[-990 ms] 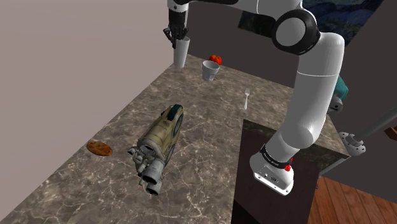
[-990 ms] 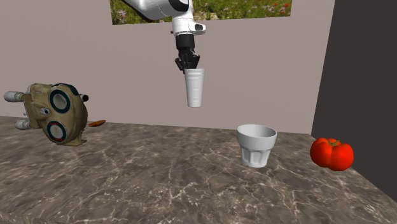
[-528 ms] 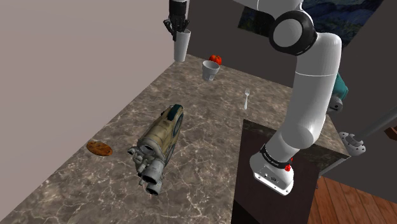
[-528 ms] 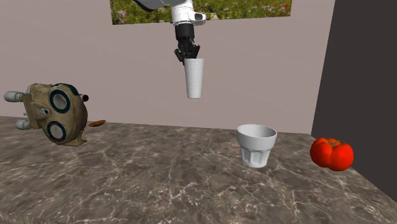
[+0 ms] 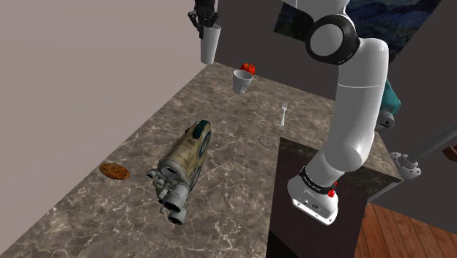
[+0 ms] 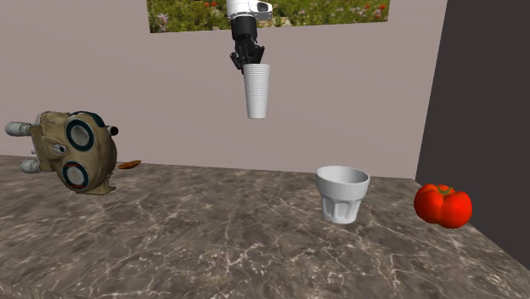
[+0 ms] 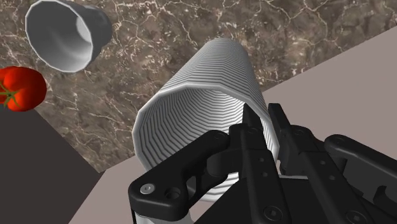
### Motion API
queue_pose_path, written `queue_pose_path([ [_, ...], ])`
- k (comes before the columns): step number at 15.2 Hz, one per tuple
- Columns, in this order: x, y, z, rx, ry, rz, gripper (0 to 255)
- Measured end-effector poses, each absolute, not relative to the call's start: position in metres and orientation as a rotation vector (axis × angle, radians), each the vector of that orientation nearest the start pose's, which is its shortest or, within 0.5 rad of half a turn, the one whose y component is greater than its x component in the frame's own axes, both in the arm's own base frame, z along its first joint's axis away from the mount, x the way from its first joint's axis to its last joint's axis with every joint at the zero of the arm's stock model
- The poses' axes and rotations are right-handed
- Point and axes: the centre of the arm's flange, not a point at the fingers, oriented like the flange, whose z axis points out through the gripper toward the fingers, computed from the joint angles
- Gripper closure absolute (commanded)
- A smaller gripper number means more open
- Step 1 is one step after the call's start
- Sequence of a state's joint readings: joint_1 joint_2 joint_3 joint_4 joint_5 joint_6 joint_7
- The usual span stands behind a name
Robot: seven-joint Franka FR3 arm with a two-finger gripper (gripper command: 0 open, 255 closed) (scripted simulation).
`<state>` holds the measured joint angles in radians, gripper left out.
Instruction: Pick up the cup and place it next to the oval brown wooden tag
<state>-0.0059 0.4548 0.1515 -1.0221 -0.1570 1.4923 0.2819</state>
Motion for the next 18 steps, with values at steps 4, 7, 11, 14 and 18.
queue_pose_path([
  [4, 0.658, 0.094, 0.599, -3.214, 0.266, -0.059, 255],
  [7, 0.645, 0.131, 0.596, -3.214, 0.266, -0.060, 255],
  [11, 0.623, 0.179, 0.601, -3.214, 0.265, -0.060, 255],
  [14, 0.607, 0.218, 0.600, -3.214, 0.265, -0.059, 255],
  [18, 0.590, 0.266, 0.598, -3.214, 0.265, -0.059, 255],
])
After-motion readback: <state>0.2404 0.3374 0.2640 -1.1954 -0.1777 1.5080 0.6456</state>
